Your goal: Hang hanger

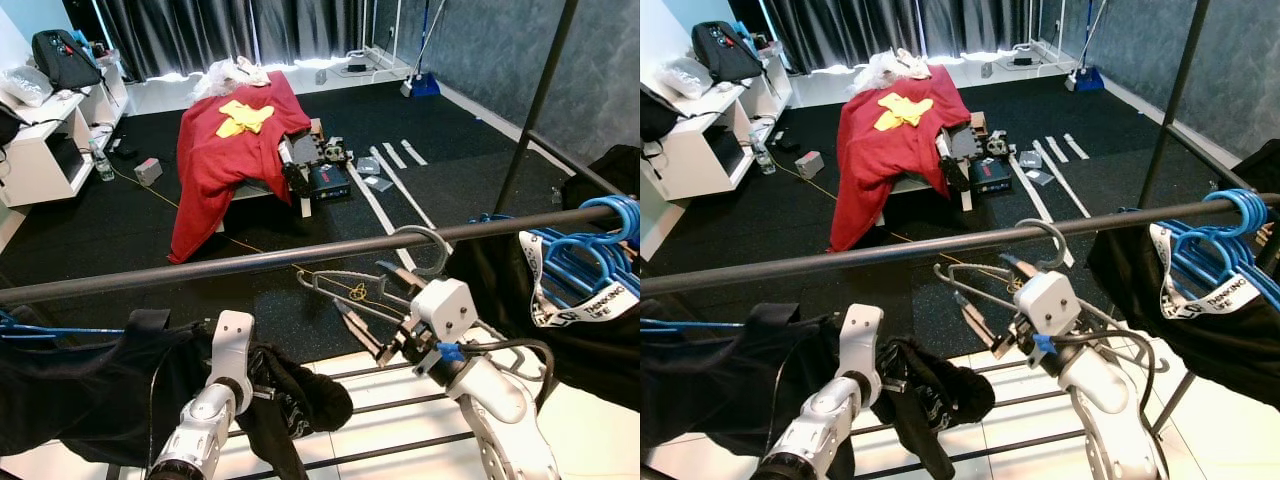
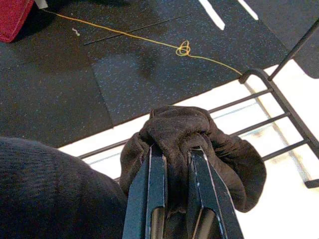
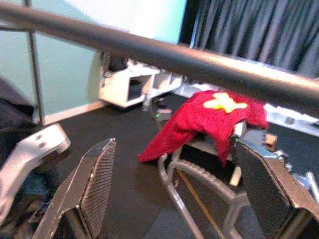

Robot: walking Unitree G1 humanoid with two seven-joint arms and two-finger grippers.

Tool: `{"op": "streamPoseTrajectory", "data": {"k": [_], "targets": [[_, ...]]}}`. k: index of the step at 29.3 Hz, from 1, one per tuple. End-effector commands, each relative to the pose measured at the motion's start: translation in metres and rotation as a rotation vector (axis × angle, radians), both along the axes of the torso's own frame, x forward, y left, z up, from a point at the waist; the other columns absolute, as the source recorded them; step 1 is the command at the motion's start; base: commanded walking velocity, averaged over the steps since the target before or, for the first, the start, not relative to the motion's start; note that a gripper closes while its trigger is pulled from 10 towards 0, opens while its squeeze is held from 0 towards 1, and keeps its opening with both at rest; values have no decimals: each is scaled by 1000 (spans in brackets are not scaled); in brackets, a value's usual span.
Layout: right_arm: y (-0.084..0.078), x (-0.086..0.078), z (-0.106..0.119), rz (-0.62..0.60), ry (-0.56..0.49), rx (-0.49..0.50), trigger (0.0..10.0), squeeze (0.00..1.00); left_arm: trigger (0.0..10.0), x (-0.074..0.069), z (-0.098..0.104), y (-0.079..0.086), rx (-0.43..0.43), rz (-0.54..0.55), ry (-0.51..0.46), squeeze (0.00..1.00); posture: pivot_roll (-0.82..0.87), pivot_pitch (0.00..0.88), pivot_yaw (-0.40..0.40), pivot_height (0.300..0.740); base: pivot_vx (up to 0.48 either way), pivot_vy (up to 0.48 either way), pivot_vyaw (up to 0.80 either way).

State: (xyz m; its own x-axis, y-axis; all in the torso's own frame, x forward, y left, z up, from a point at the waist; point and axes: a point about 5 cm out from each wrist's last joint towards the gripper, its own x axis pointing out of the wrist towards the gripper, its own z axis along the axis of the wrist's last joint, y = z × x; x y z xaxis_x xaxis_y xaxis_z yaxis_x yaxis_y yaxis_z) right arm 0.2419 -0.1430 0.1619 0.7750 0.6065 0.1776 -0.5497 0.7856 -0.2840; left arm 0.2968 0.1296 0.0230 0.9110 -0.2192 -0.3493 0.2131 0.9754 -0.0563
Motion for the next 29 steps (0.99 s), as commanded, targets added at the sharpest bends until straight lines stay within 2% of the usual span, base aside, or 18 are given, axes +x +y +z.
{"op": "streamPoseTrajectory", "data": {"k": [1,4,5,6,13,15,16,17,18,19,24,29], "targets": [[-2,-2,2,-12,4,8,10000,0,10000,3,6,9,6,17,-23,0,-44,35,83,740,0,0,0],[-15,-15,-2,-90,0,18,10000,0,10000,2,5,7,5,1,-14,0,-51,32,88,740,0,0,0],[-15,-15,-2,-90,0,18,10000,0,10000,2,5,7,5,1,-14,0,-51,32,88,740,0,0,0],[-22,-19,-9,-128,28,20,10000,0,10000,2,5,7,5,-4,-12,0,-52,34,90,740,0,0,0],[-31,-26,-20,-186,62,9,10000,0,10000,2,5,7,4,-10,-9,0,-52,31,91,740,0,0,0],[-41,-35,-26,-258,24,12,10000,0,10000,2,4,7,3,-13,-5,0,-54,28,90,740,0,0,0],[-41,-35,-26,-258,24,12,10000,0,10000,2,4,7,3,-13,-5,0,-54,28,90,740,0,0,0],[-49,-40,-27,-316,-14,11,10000,0,10000,1,4,7,1,-15,-4,0,-53,26,90,740,0,0,0],[-49,-40,-27,-316,-14,11,10000,0,10000,1,4,7,1,-15,-4,0,-53,26,90,740,0,0,0],[-58,-47,-25,-388,-48,10,10000,0,10000,1,4,6,-2,-19,-2,0,-54,26,92,740,0,0,0],[-73,-49,-19,-475,-83,15,10000,0,10000,1,4,6,-3,-25,0,0,-57,25,96,740,0,0,0],[-80,-44,-12,-493,-121,6,10000,0,10000,2,4,6,-5,-27,2,0,-58,23,95,740,0,0,0]]}}
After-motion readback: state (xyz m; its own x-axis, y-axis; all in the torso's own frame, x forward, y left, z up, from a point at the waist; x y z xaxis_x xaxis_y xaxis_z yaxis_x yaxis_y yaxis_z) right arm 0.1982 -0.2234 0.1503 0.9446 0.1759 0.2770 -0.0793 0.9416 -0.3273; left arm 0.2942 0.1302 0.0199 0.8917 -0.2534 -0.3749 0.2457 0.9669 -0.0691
